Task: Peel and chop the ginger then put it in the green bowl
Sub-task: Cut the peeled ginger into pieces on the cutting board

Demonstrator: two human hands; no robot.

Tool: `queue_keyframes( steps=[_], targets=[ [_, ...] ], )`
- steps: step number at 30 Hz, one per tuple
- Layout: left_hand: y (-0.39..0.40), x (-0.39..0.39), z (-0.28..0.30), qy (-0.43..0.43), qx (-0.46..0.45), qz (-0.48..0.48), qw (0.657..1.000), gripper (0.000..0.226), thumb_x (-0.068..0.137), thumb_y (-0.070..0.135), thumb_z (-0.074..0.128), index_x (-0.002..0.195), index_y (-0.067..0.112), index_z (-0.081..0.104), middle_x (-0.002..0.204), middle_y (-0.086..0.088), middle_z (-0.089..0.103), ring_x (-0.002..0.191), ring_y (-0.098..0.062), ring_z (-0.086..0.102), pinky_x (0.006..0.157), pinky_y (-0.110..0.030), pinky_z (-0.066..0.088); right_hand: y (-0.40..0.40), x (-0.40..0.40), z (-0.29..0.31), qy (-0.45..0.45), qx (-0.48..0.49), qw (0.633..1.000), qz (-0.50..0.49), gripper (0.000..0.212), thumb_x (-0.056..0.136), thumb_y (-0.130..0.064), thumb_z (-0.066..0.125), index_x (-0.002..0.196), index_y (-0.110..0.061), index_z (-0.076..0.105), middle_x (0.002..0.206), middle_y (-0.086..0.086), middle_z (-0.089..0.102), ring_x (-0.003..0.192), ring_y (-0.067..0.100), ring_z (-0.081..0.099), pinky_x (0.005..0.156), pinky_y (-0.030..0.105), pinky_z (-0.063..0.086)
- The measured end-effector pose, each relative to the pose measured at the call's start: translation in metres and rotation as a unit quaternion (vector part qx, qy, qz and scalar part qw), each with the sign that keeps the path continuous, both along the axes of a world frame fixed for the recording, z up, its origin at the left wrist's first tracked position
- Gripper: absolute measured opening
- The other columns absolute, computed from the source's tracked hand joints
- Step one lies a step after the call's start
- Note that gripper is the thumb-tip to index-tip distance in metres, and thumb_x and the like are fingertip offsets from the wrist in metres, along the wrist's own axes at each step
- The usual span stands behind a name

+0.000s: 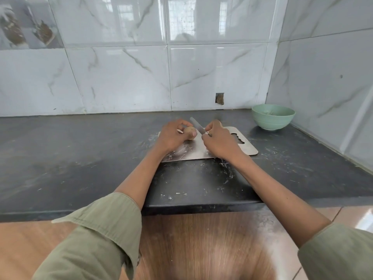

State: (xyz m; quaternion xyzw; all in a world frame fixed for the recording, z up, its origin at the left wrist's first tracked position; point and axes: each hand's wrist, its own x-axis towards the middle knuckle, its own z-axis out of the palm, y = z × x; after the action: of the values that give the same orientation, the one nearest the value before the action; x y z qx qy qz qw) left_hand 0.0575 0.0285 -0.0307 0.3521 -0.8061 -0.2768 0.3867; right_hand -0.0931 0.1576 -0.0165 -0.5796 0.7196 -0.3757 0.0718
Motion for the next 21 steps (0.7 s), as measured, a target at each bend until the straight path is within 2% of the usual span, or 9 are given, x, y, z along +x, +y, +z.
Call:
queue_keyframes(
  steps=[2, 4, 6, 8, 10, 13, 17, 21],
  targets=[
    [0.001, 0.003, 0.001, 0.005, -0.009, -0.010, 1.000, 0.026, 0.078, 0.031, 0.089, 0.101, 0.033, 0.075, 0.086, 0.011, 0.073, 0.070, 0.010, 0.063, 0.068, -0.012, 0.046, 0.003, 0.003, -0.002, 0.016, -0.025, 0.999, -0.010, 0.022, 0.094, -0.028, 0.047, 0.115, -0.024, 0.044, 0.101, 0.003, 0.068, 0.089, 0.031, 0.063, 0.076, 0.041, 0.049],
    [0.003, 0.004, 0.003, 0.005, -0.012, -0.021, 1.000, 0.028, 0.078, 0.027, 0.090, 0.102, 0.029, 0.077, 0.087, 0.012, 0.074, 0.072, 0.014, 0.062, 0.069, -0.008, 0.047, 0.007, 0.006, -0.005, 0.065, -0.042, 0.997, -0.026, 0.026, 0.093, -0.027, 0.047, 0.120, -0.025, 0.045, 0.099, 0.002, 0.065, 0.087, 0.032, 0.060, 0.071, 0.039, 0.042],
    [0.005, 0.006, 0.004, 0.008, -0.005, -0.030, 0.999, 0.025, 0.079, 0.027, 0.089, 0.101, 0.028, 0.079, 0.090, 0.012, 0.076, 0.079, 0.011, 0.066, 0.075, -0.010, 0.050, 0.011, 0.009, -0.008, 0.113, -0.056, 0.991, -0.045, 0.028, 0.093, -0.029, 0.048, 0.122, -0.029, 0.045, 0.097, 0.002, 0.062, 0.084, 0.030, 0.055, 0.069, 0.038, 0.035],
    [0.006, 0.007, 0.006, 0.012, 0.004, -0.041, 0.999, 0.023, 0.080, 0.028, 0.088, 0.102, 0.028, 0.080, 0.093, 0.010, 0.079, 0.089, 0.000, 0.071, 0.079, -0.017, 0.053, 0.014, 0.012, -0.009, 0.129, -0.066, 0.988, -0.060, 0.027, 0.094, -0.031, 0.049, 0.121, -0.032, 0.047, 0.097, 0.002, 0.061, 0.083, 0.029, 0.052, 0.069, 0.037, 0.033],
    [0.006, 0.008, 0.007, 0.006, 0.001, -0.038, 0.999, 0.023, 0.081, 0.027, 0.087, 0.103, 0.026, 0.080, 0.095, 0.009, 0.079, 0.094, -0.006, 0.072, 0.080, -0.020, 0.052, 0.014, 0.014, -0.008, 0.127, -0.066, 0.988, -0.064, 0.024, 0.095, -0.033, 0.049, 0.119, -0.032, 0.050, 0.097, 0.002, 0.061, 0.086, 0.029, 0.054, 0.069, 0.037, 0.034],
    [0.005, 0.007, 0.005, 0.002, -0.003, -0.011, 1.000, 0.029, 0.078, 0.029, 0.089, 0.103, 0.021, 0.077, 0.096, 0.006, 0.077, 0.090, -0.010, 0.071, 0.079, -0.023, 0.054, 0.016, 0.015, -0.008, 0.129, -0.071, 0.987, -0.065, 0.024, 0.092, -0.032, 0.050, 0.116, -0.033, 0.053, 0.095, 0.000, 0.059, 0.089, 0.030, 0.056, 0.070, 0.037, 0.036],
    [0.005, 0.006, 0.004, 0.004, -0.013, 0.011, 1.000, 0.027, 0.078, 0.028, 0.089, 0.099, 0.021, 0.073, 0.091, 0.006, 0.073, 0.081, -0.007, 0.066, 0.070, -0.018, 0.050, 0.019, 0.017, -0.004, 0.088, -0.059, 0.993, -0.044, 0.031, 0.087, -0.032, 0.053, 0.117, -0.033, 0.059, 0.085, -0.011, 0.059, 0.091, 0.024, 0.055, 0.073, 0.036, 0.036],
    [0.005, 0.005, 0.002, 0.012, -0.006, 0.001, 1.000, 0.025, 0.081, 0.026, 0.086, 0.100, 0.024, 0.069, 0.094, 0.005, 0.074, 0.086, -0.014, 0.071, 0.075, -0.026, 0.055, 0.018, 0.018, -0.004, 0.072, -0.058, 0.995, -0.023, 0.036, 0.088, -0.029, 0.053, 0.123, -0.026, 0.061, 0.097, 0.000, 0.065, 0.097, 0.029, 0.059, 0.075, 0.037, 0.042]
  ],
)
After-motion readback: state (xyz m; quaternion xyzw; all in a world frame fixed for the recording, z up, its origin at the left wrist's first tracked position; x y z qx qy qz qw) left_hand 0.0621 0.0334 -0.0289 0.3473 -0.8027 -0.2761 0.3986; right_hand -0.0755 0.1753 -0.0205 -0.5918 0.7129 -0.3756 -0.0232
